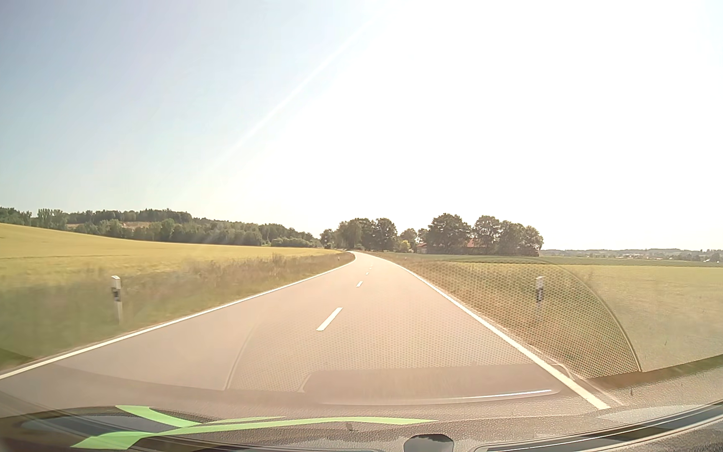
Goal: Follow the waypoints while adhering to traffic rules and regulations
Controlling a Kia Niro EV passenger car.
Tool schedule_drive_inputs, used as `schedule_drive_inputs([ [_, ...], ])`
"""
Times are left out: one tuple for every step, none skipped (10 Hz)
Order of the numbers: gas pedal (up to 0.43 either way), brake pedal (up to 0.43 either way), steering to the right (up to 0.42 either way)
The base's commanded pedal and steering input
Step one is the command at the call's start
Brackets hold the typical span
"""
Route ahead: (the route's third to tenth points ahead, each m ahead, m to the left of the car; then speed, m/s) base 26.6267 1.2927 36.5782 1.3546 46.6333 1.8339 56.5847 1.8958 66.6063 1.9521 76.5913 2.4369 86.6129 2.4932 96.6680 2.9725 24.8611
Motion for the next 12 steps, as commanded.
schedule_drive_inputs([
  [0.209, 0.0, -0.001],
  [0.197, 0.0, -0.002],
  [0.197, 0.0, -0.003],
  [0.22, 0.0, -0.003],
  [0.228, 0.0, -0.003],
  [0.248, 0.0, -0.003],
  [0.26, 0.0, -0.003],
  [0.26, 0.0, -0.003],
  [0.26, 0.0, -0.004],
  [0.248, 0.0, -0.004],
  [0.24, 0.0, -0.004],
  [0.24, 0.0, -0.004],
])
